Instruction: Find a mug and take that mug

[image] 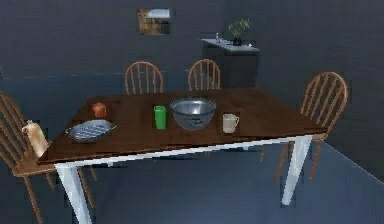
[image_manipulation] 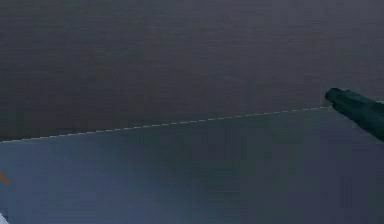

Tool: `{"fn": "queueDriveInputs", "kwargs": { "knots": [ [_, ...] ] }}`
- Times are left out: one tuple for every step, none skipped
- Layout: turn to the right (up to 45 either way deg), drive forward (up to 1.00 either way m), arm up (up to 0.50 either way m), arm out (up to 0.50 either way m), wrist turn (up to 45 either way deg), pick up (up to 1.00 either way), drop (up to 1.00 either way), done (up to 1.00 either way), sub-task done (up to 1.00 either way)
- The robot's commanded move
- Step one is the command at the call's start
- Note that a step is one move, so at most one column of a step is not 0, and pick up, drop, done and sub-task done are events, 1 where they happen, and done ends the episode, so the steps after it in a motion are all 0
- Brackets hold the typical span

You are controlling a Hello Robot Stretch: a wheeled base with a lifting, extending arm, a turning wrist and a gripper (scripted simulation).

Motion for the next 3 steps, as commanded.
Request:
{"fn": "queueDriveInputs", "kwargs": {
  "knots": [
    [0.0, 0.4, 0.0, 0.0, 0.0, 0.0, 0.0, 0.0, 0.0],
    [-45.0, 0.0, 0.0, 0.0, 0.0, 0.0, 0.0, 0.0, 0.0],
    [-24.0, 0.0, 0.0, 0.0, 0.0, 0.0, 0.0, 0.0, 0.0]
  ]
}}
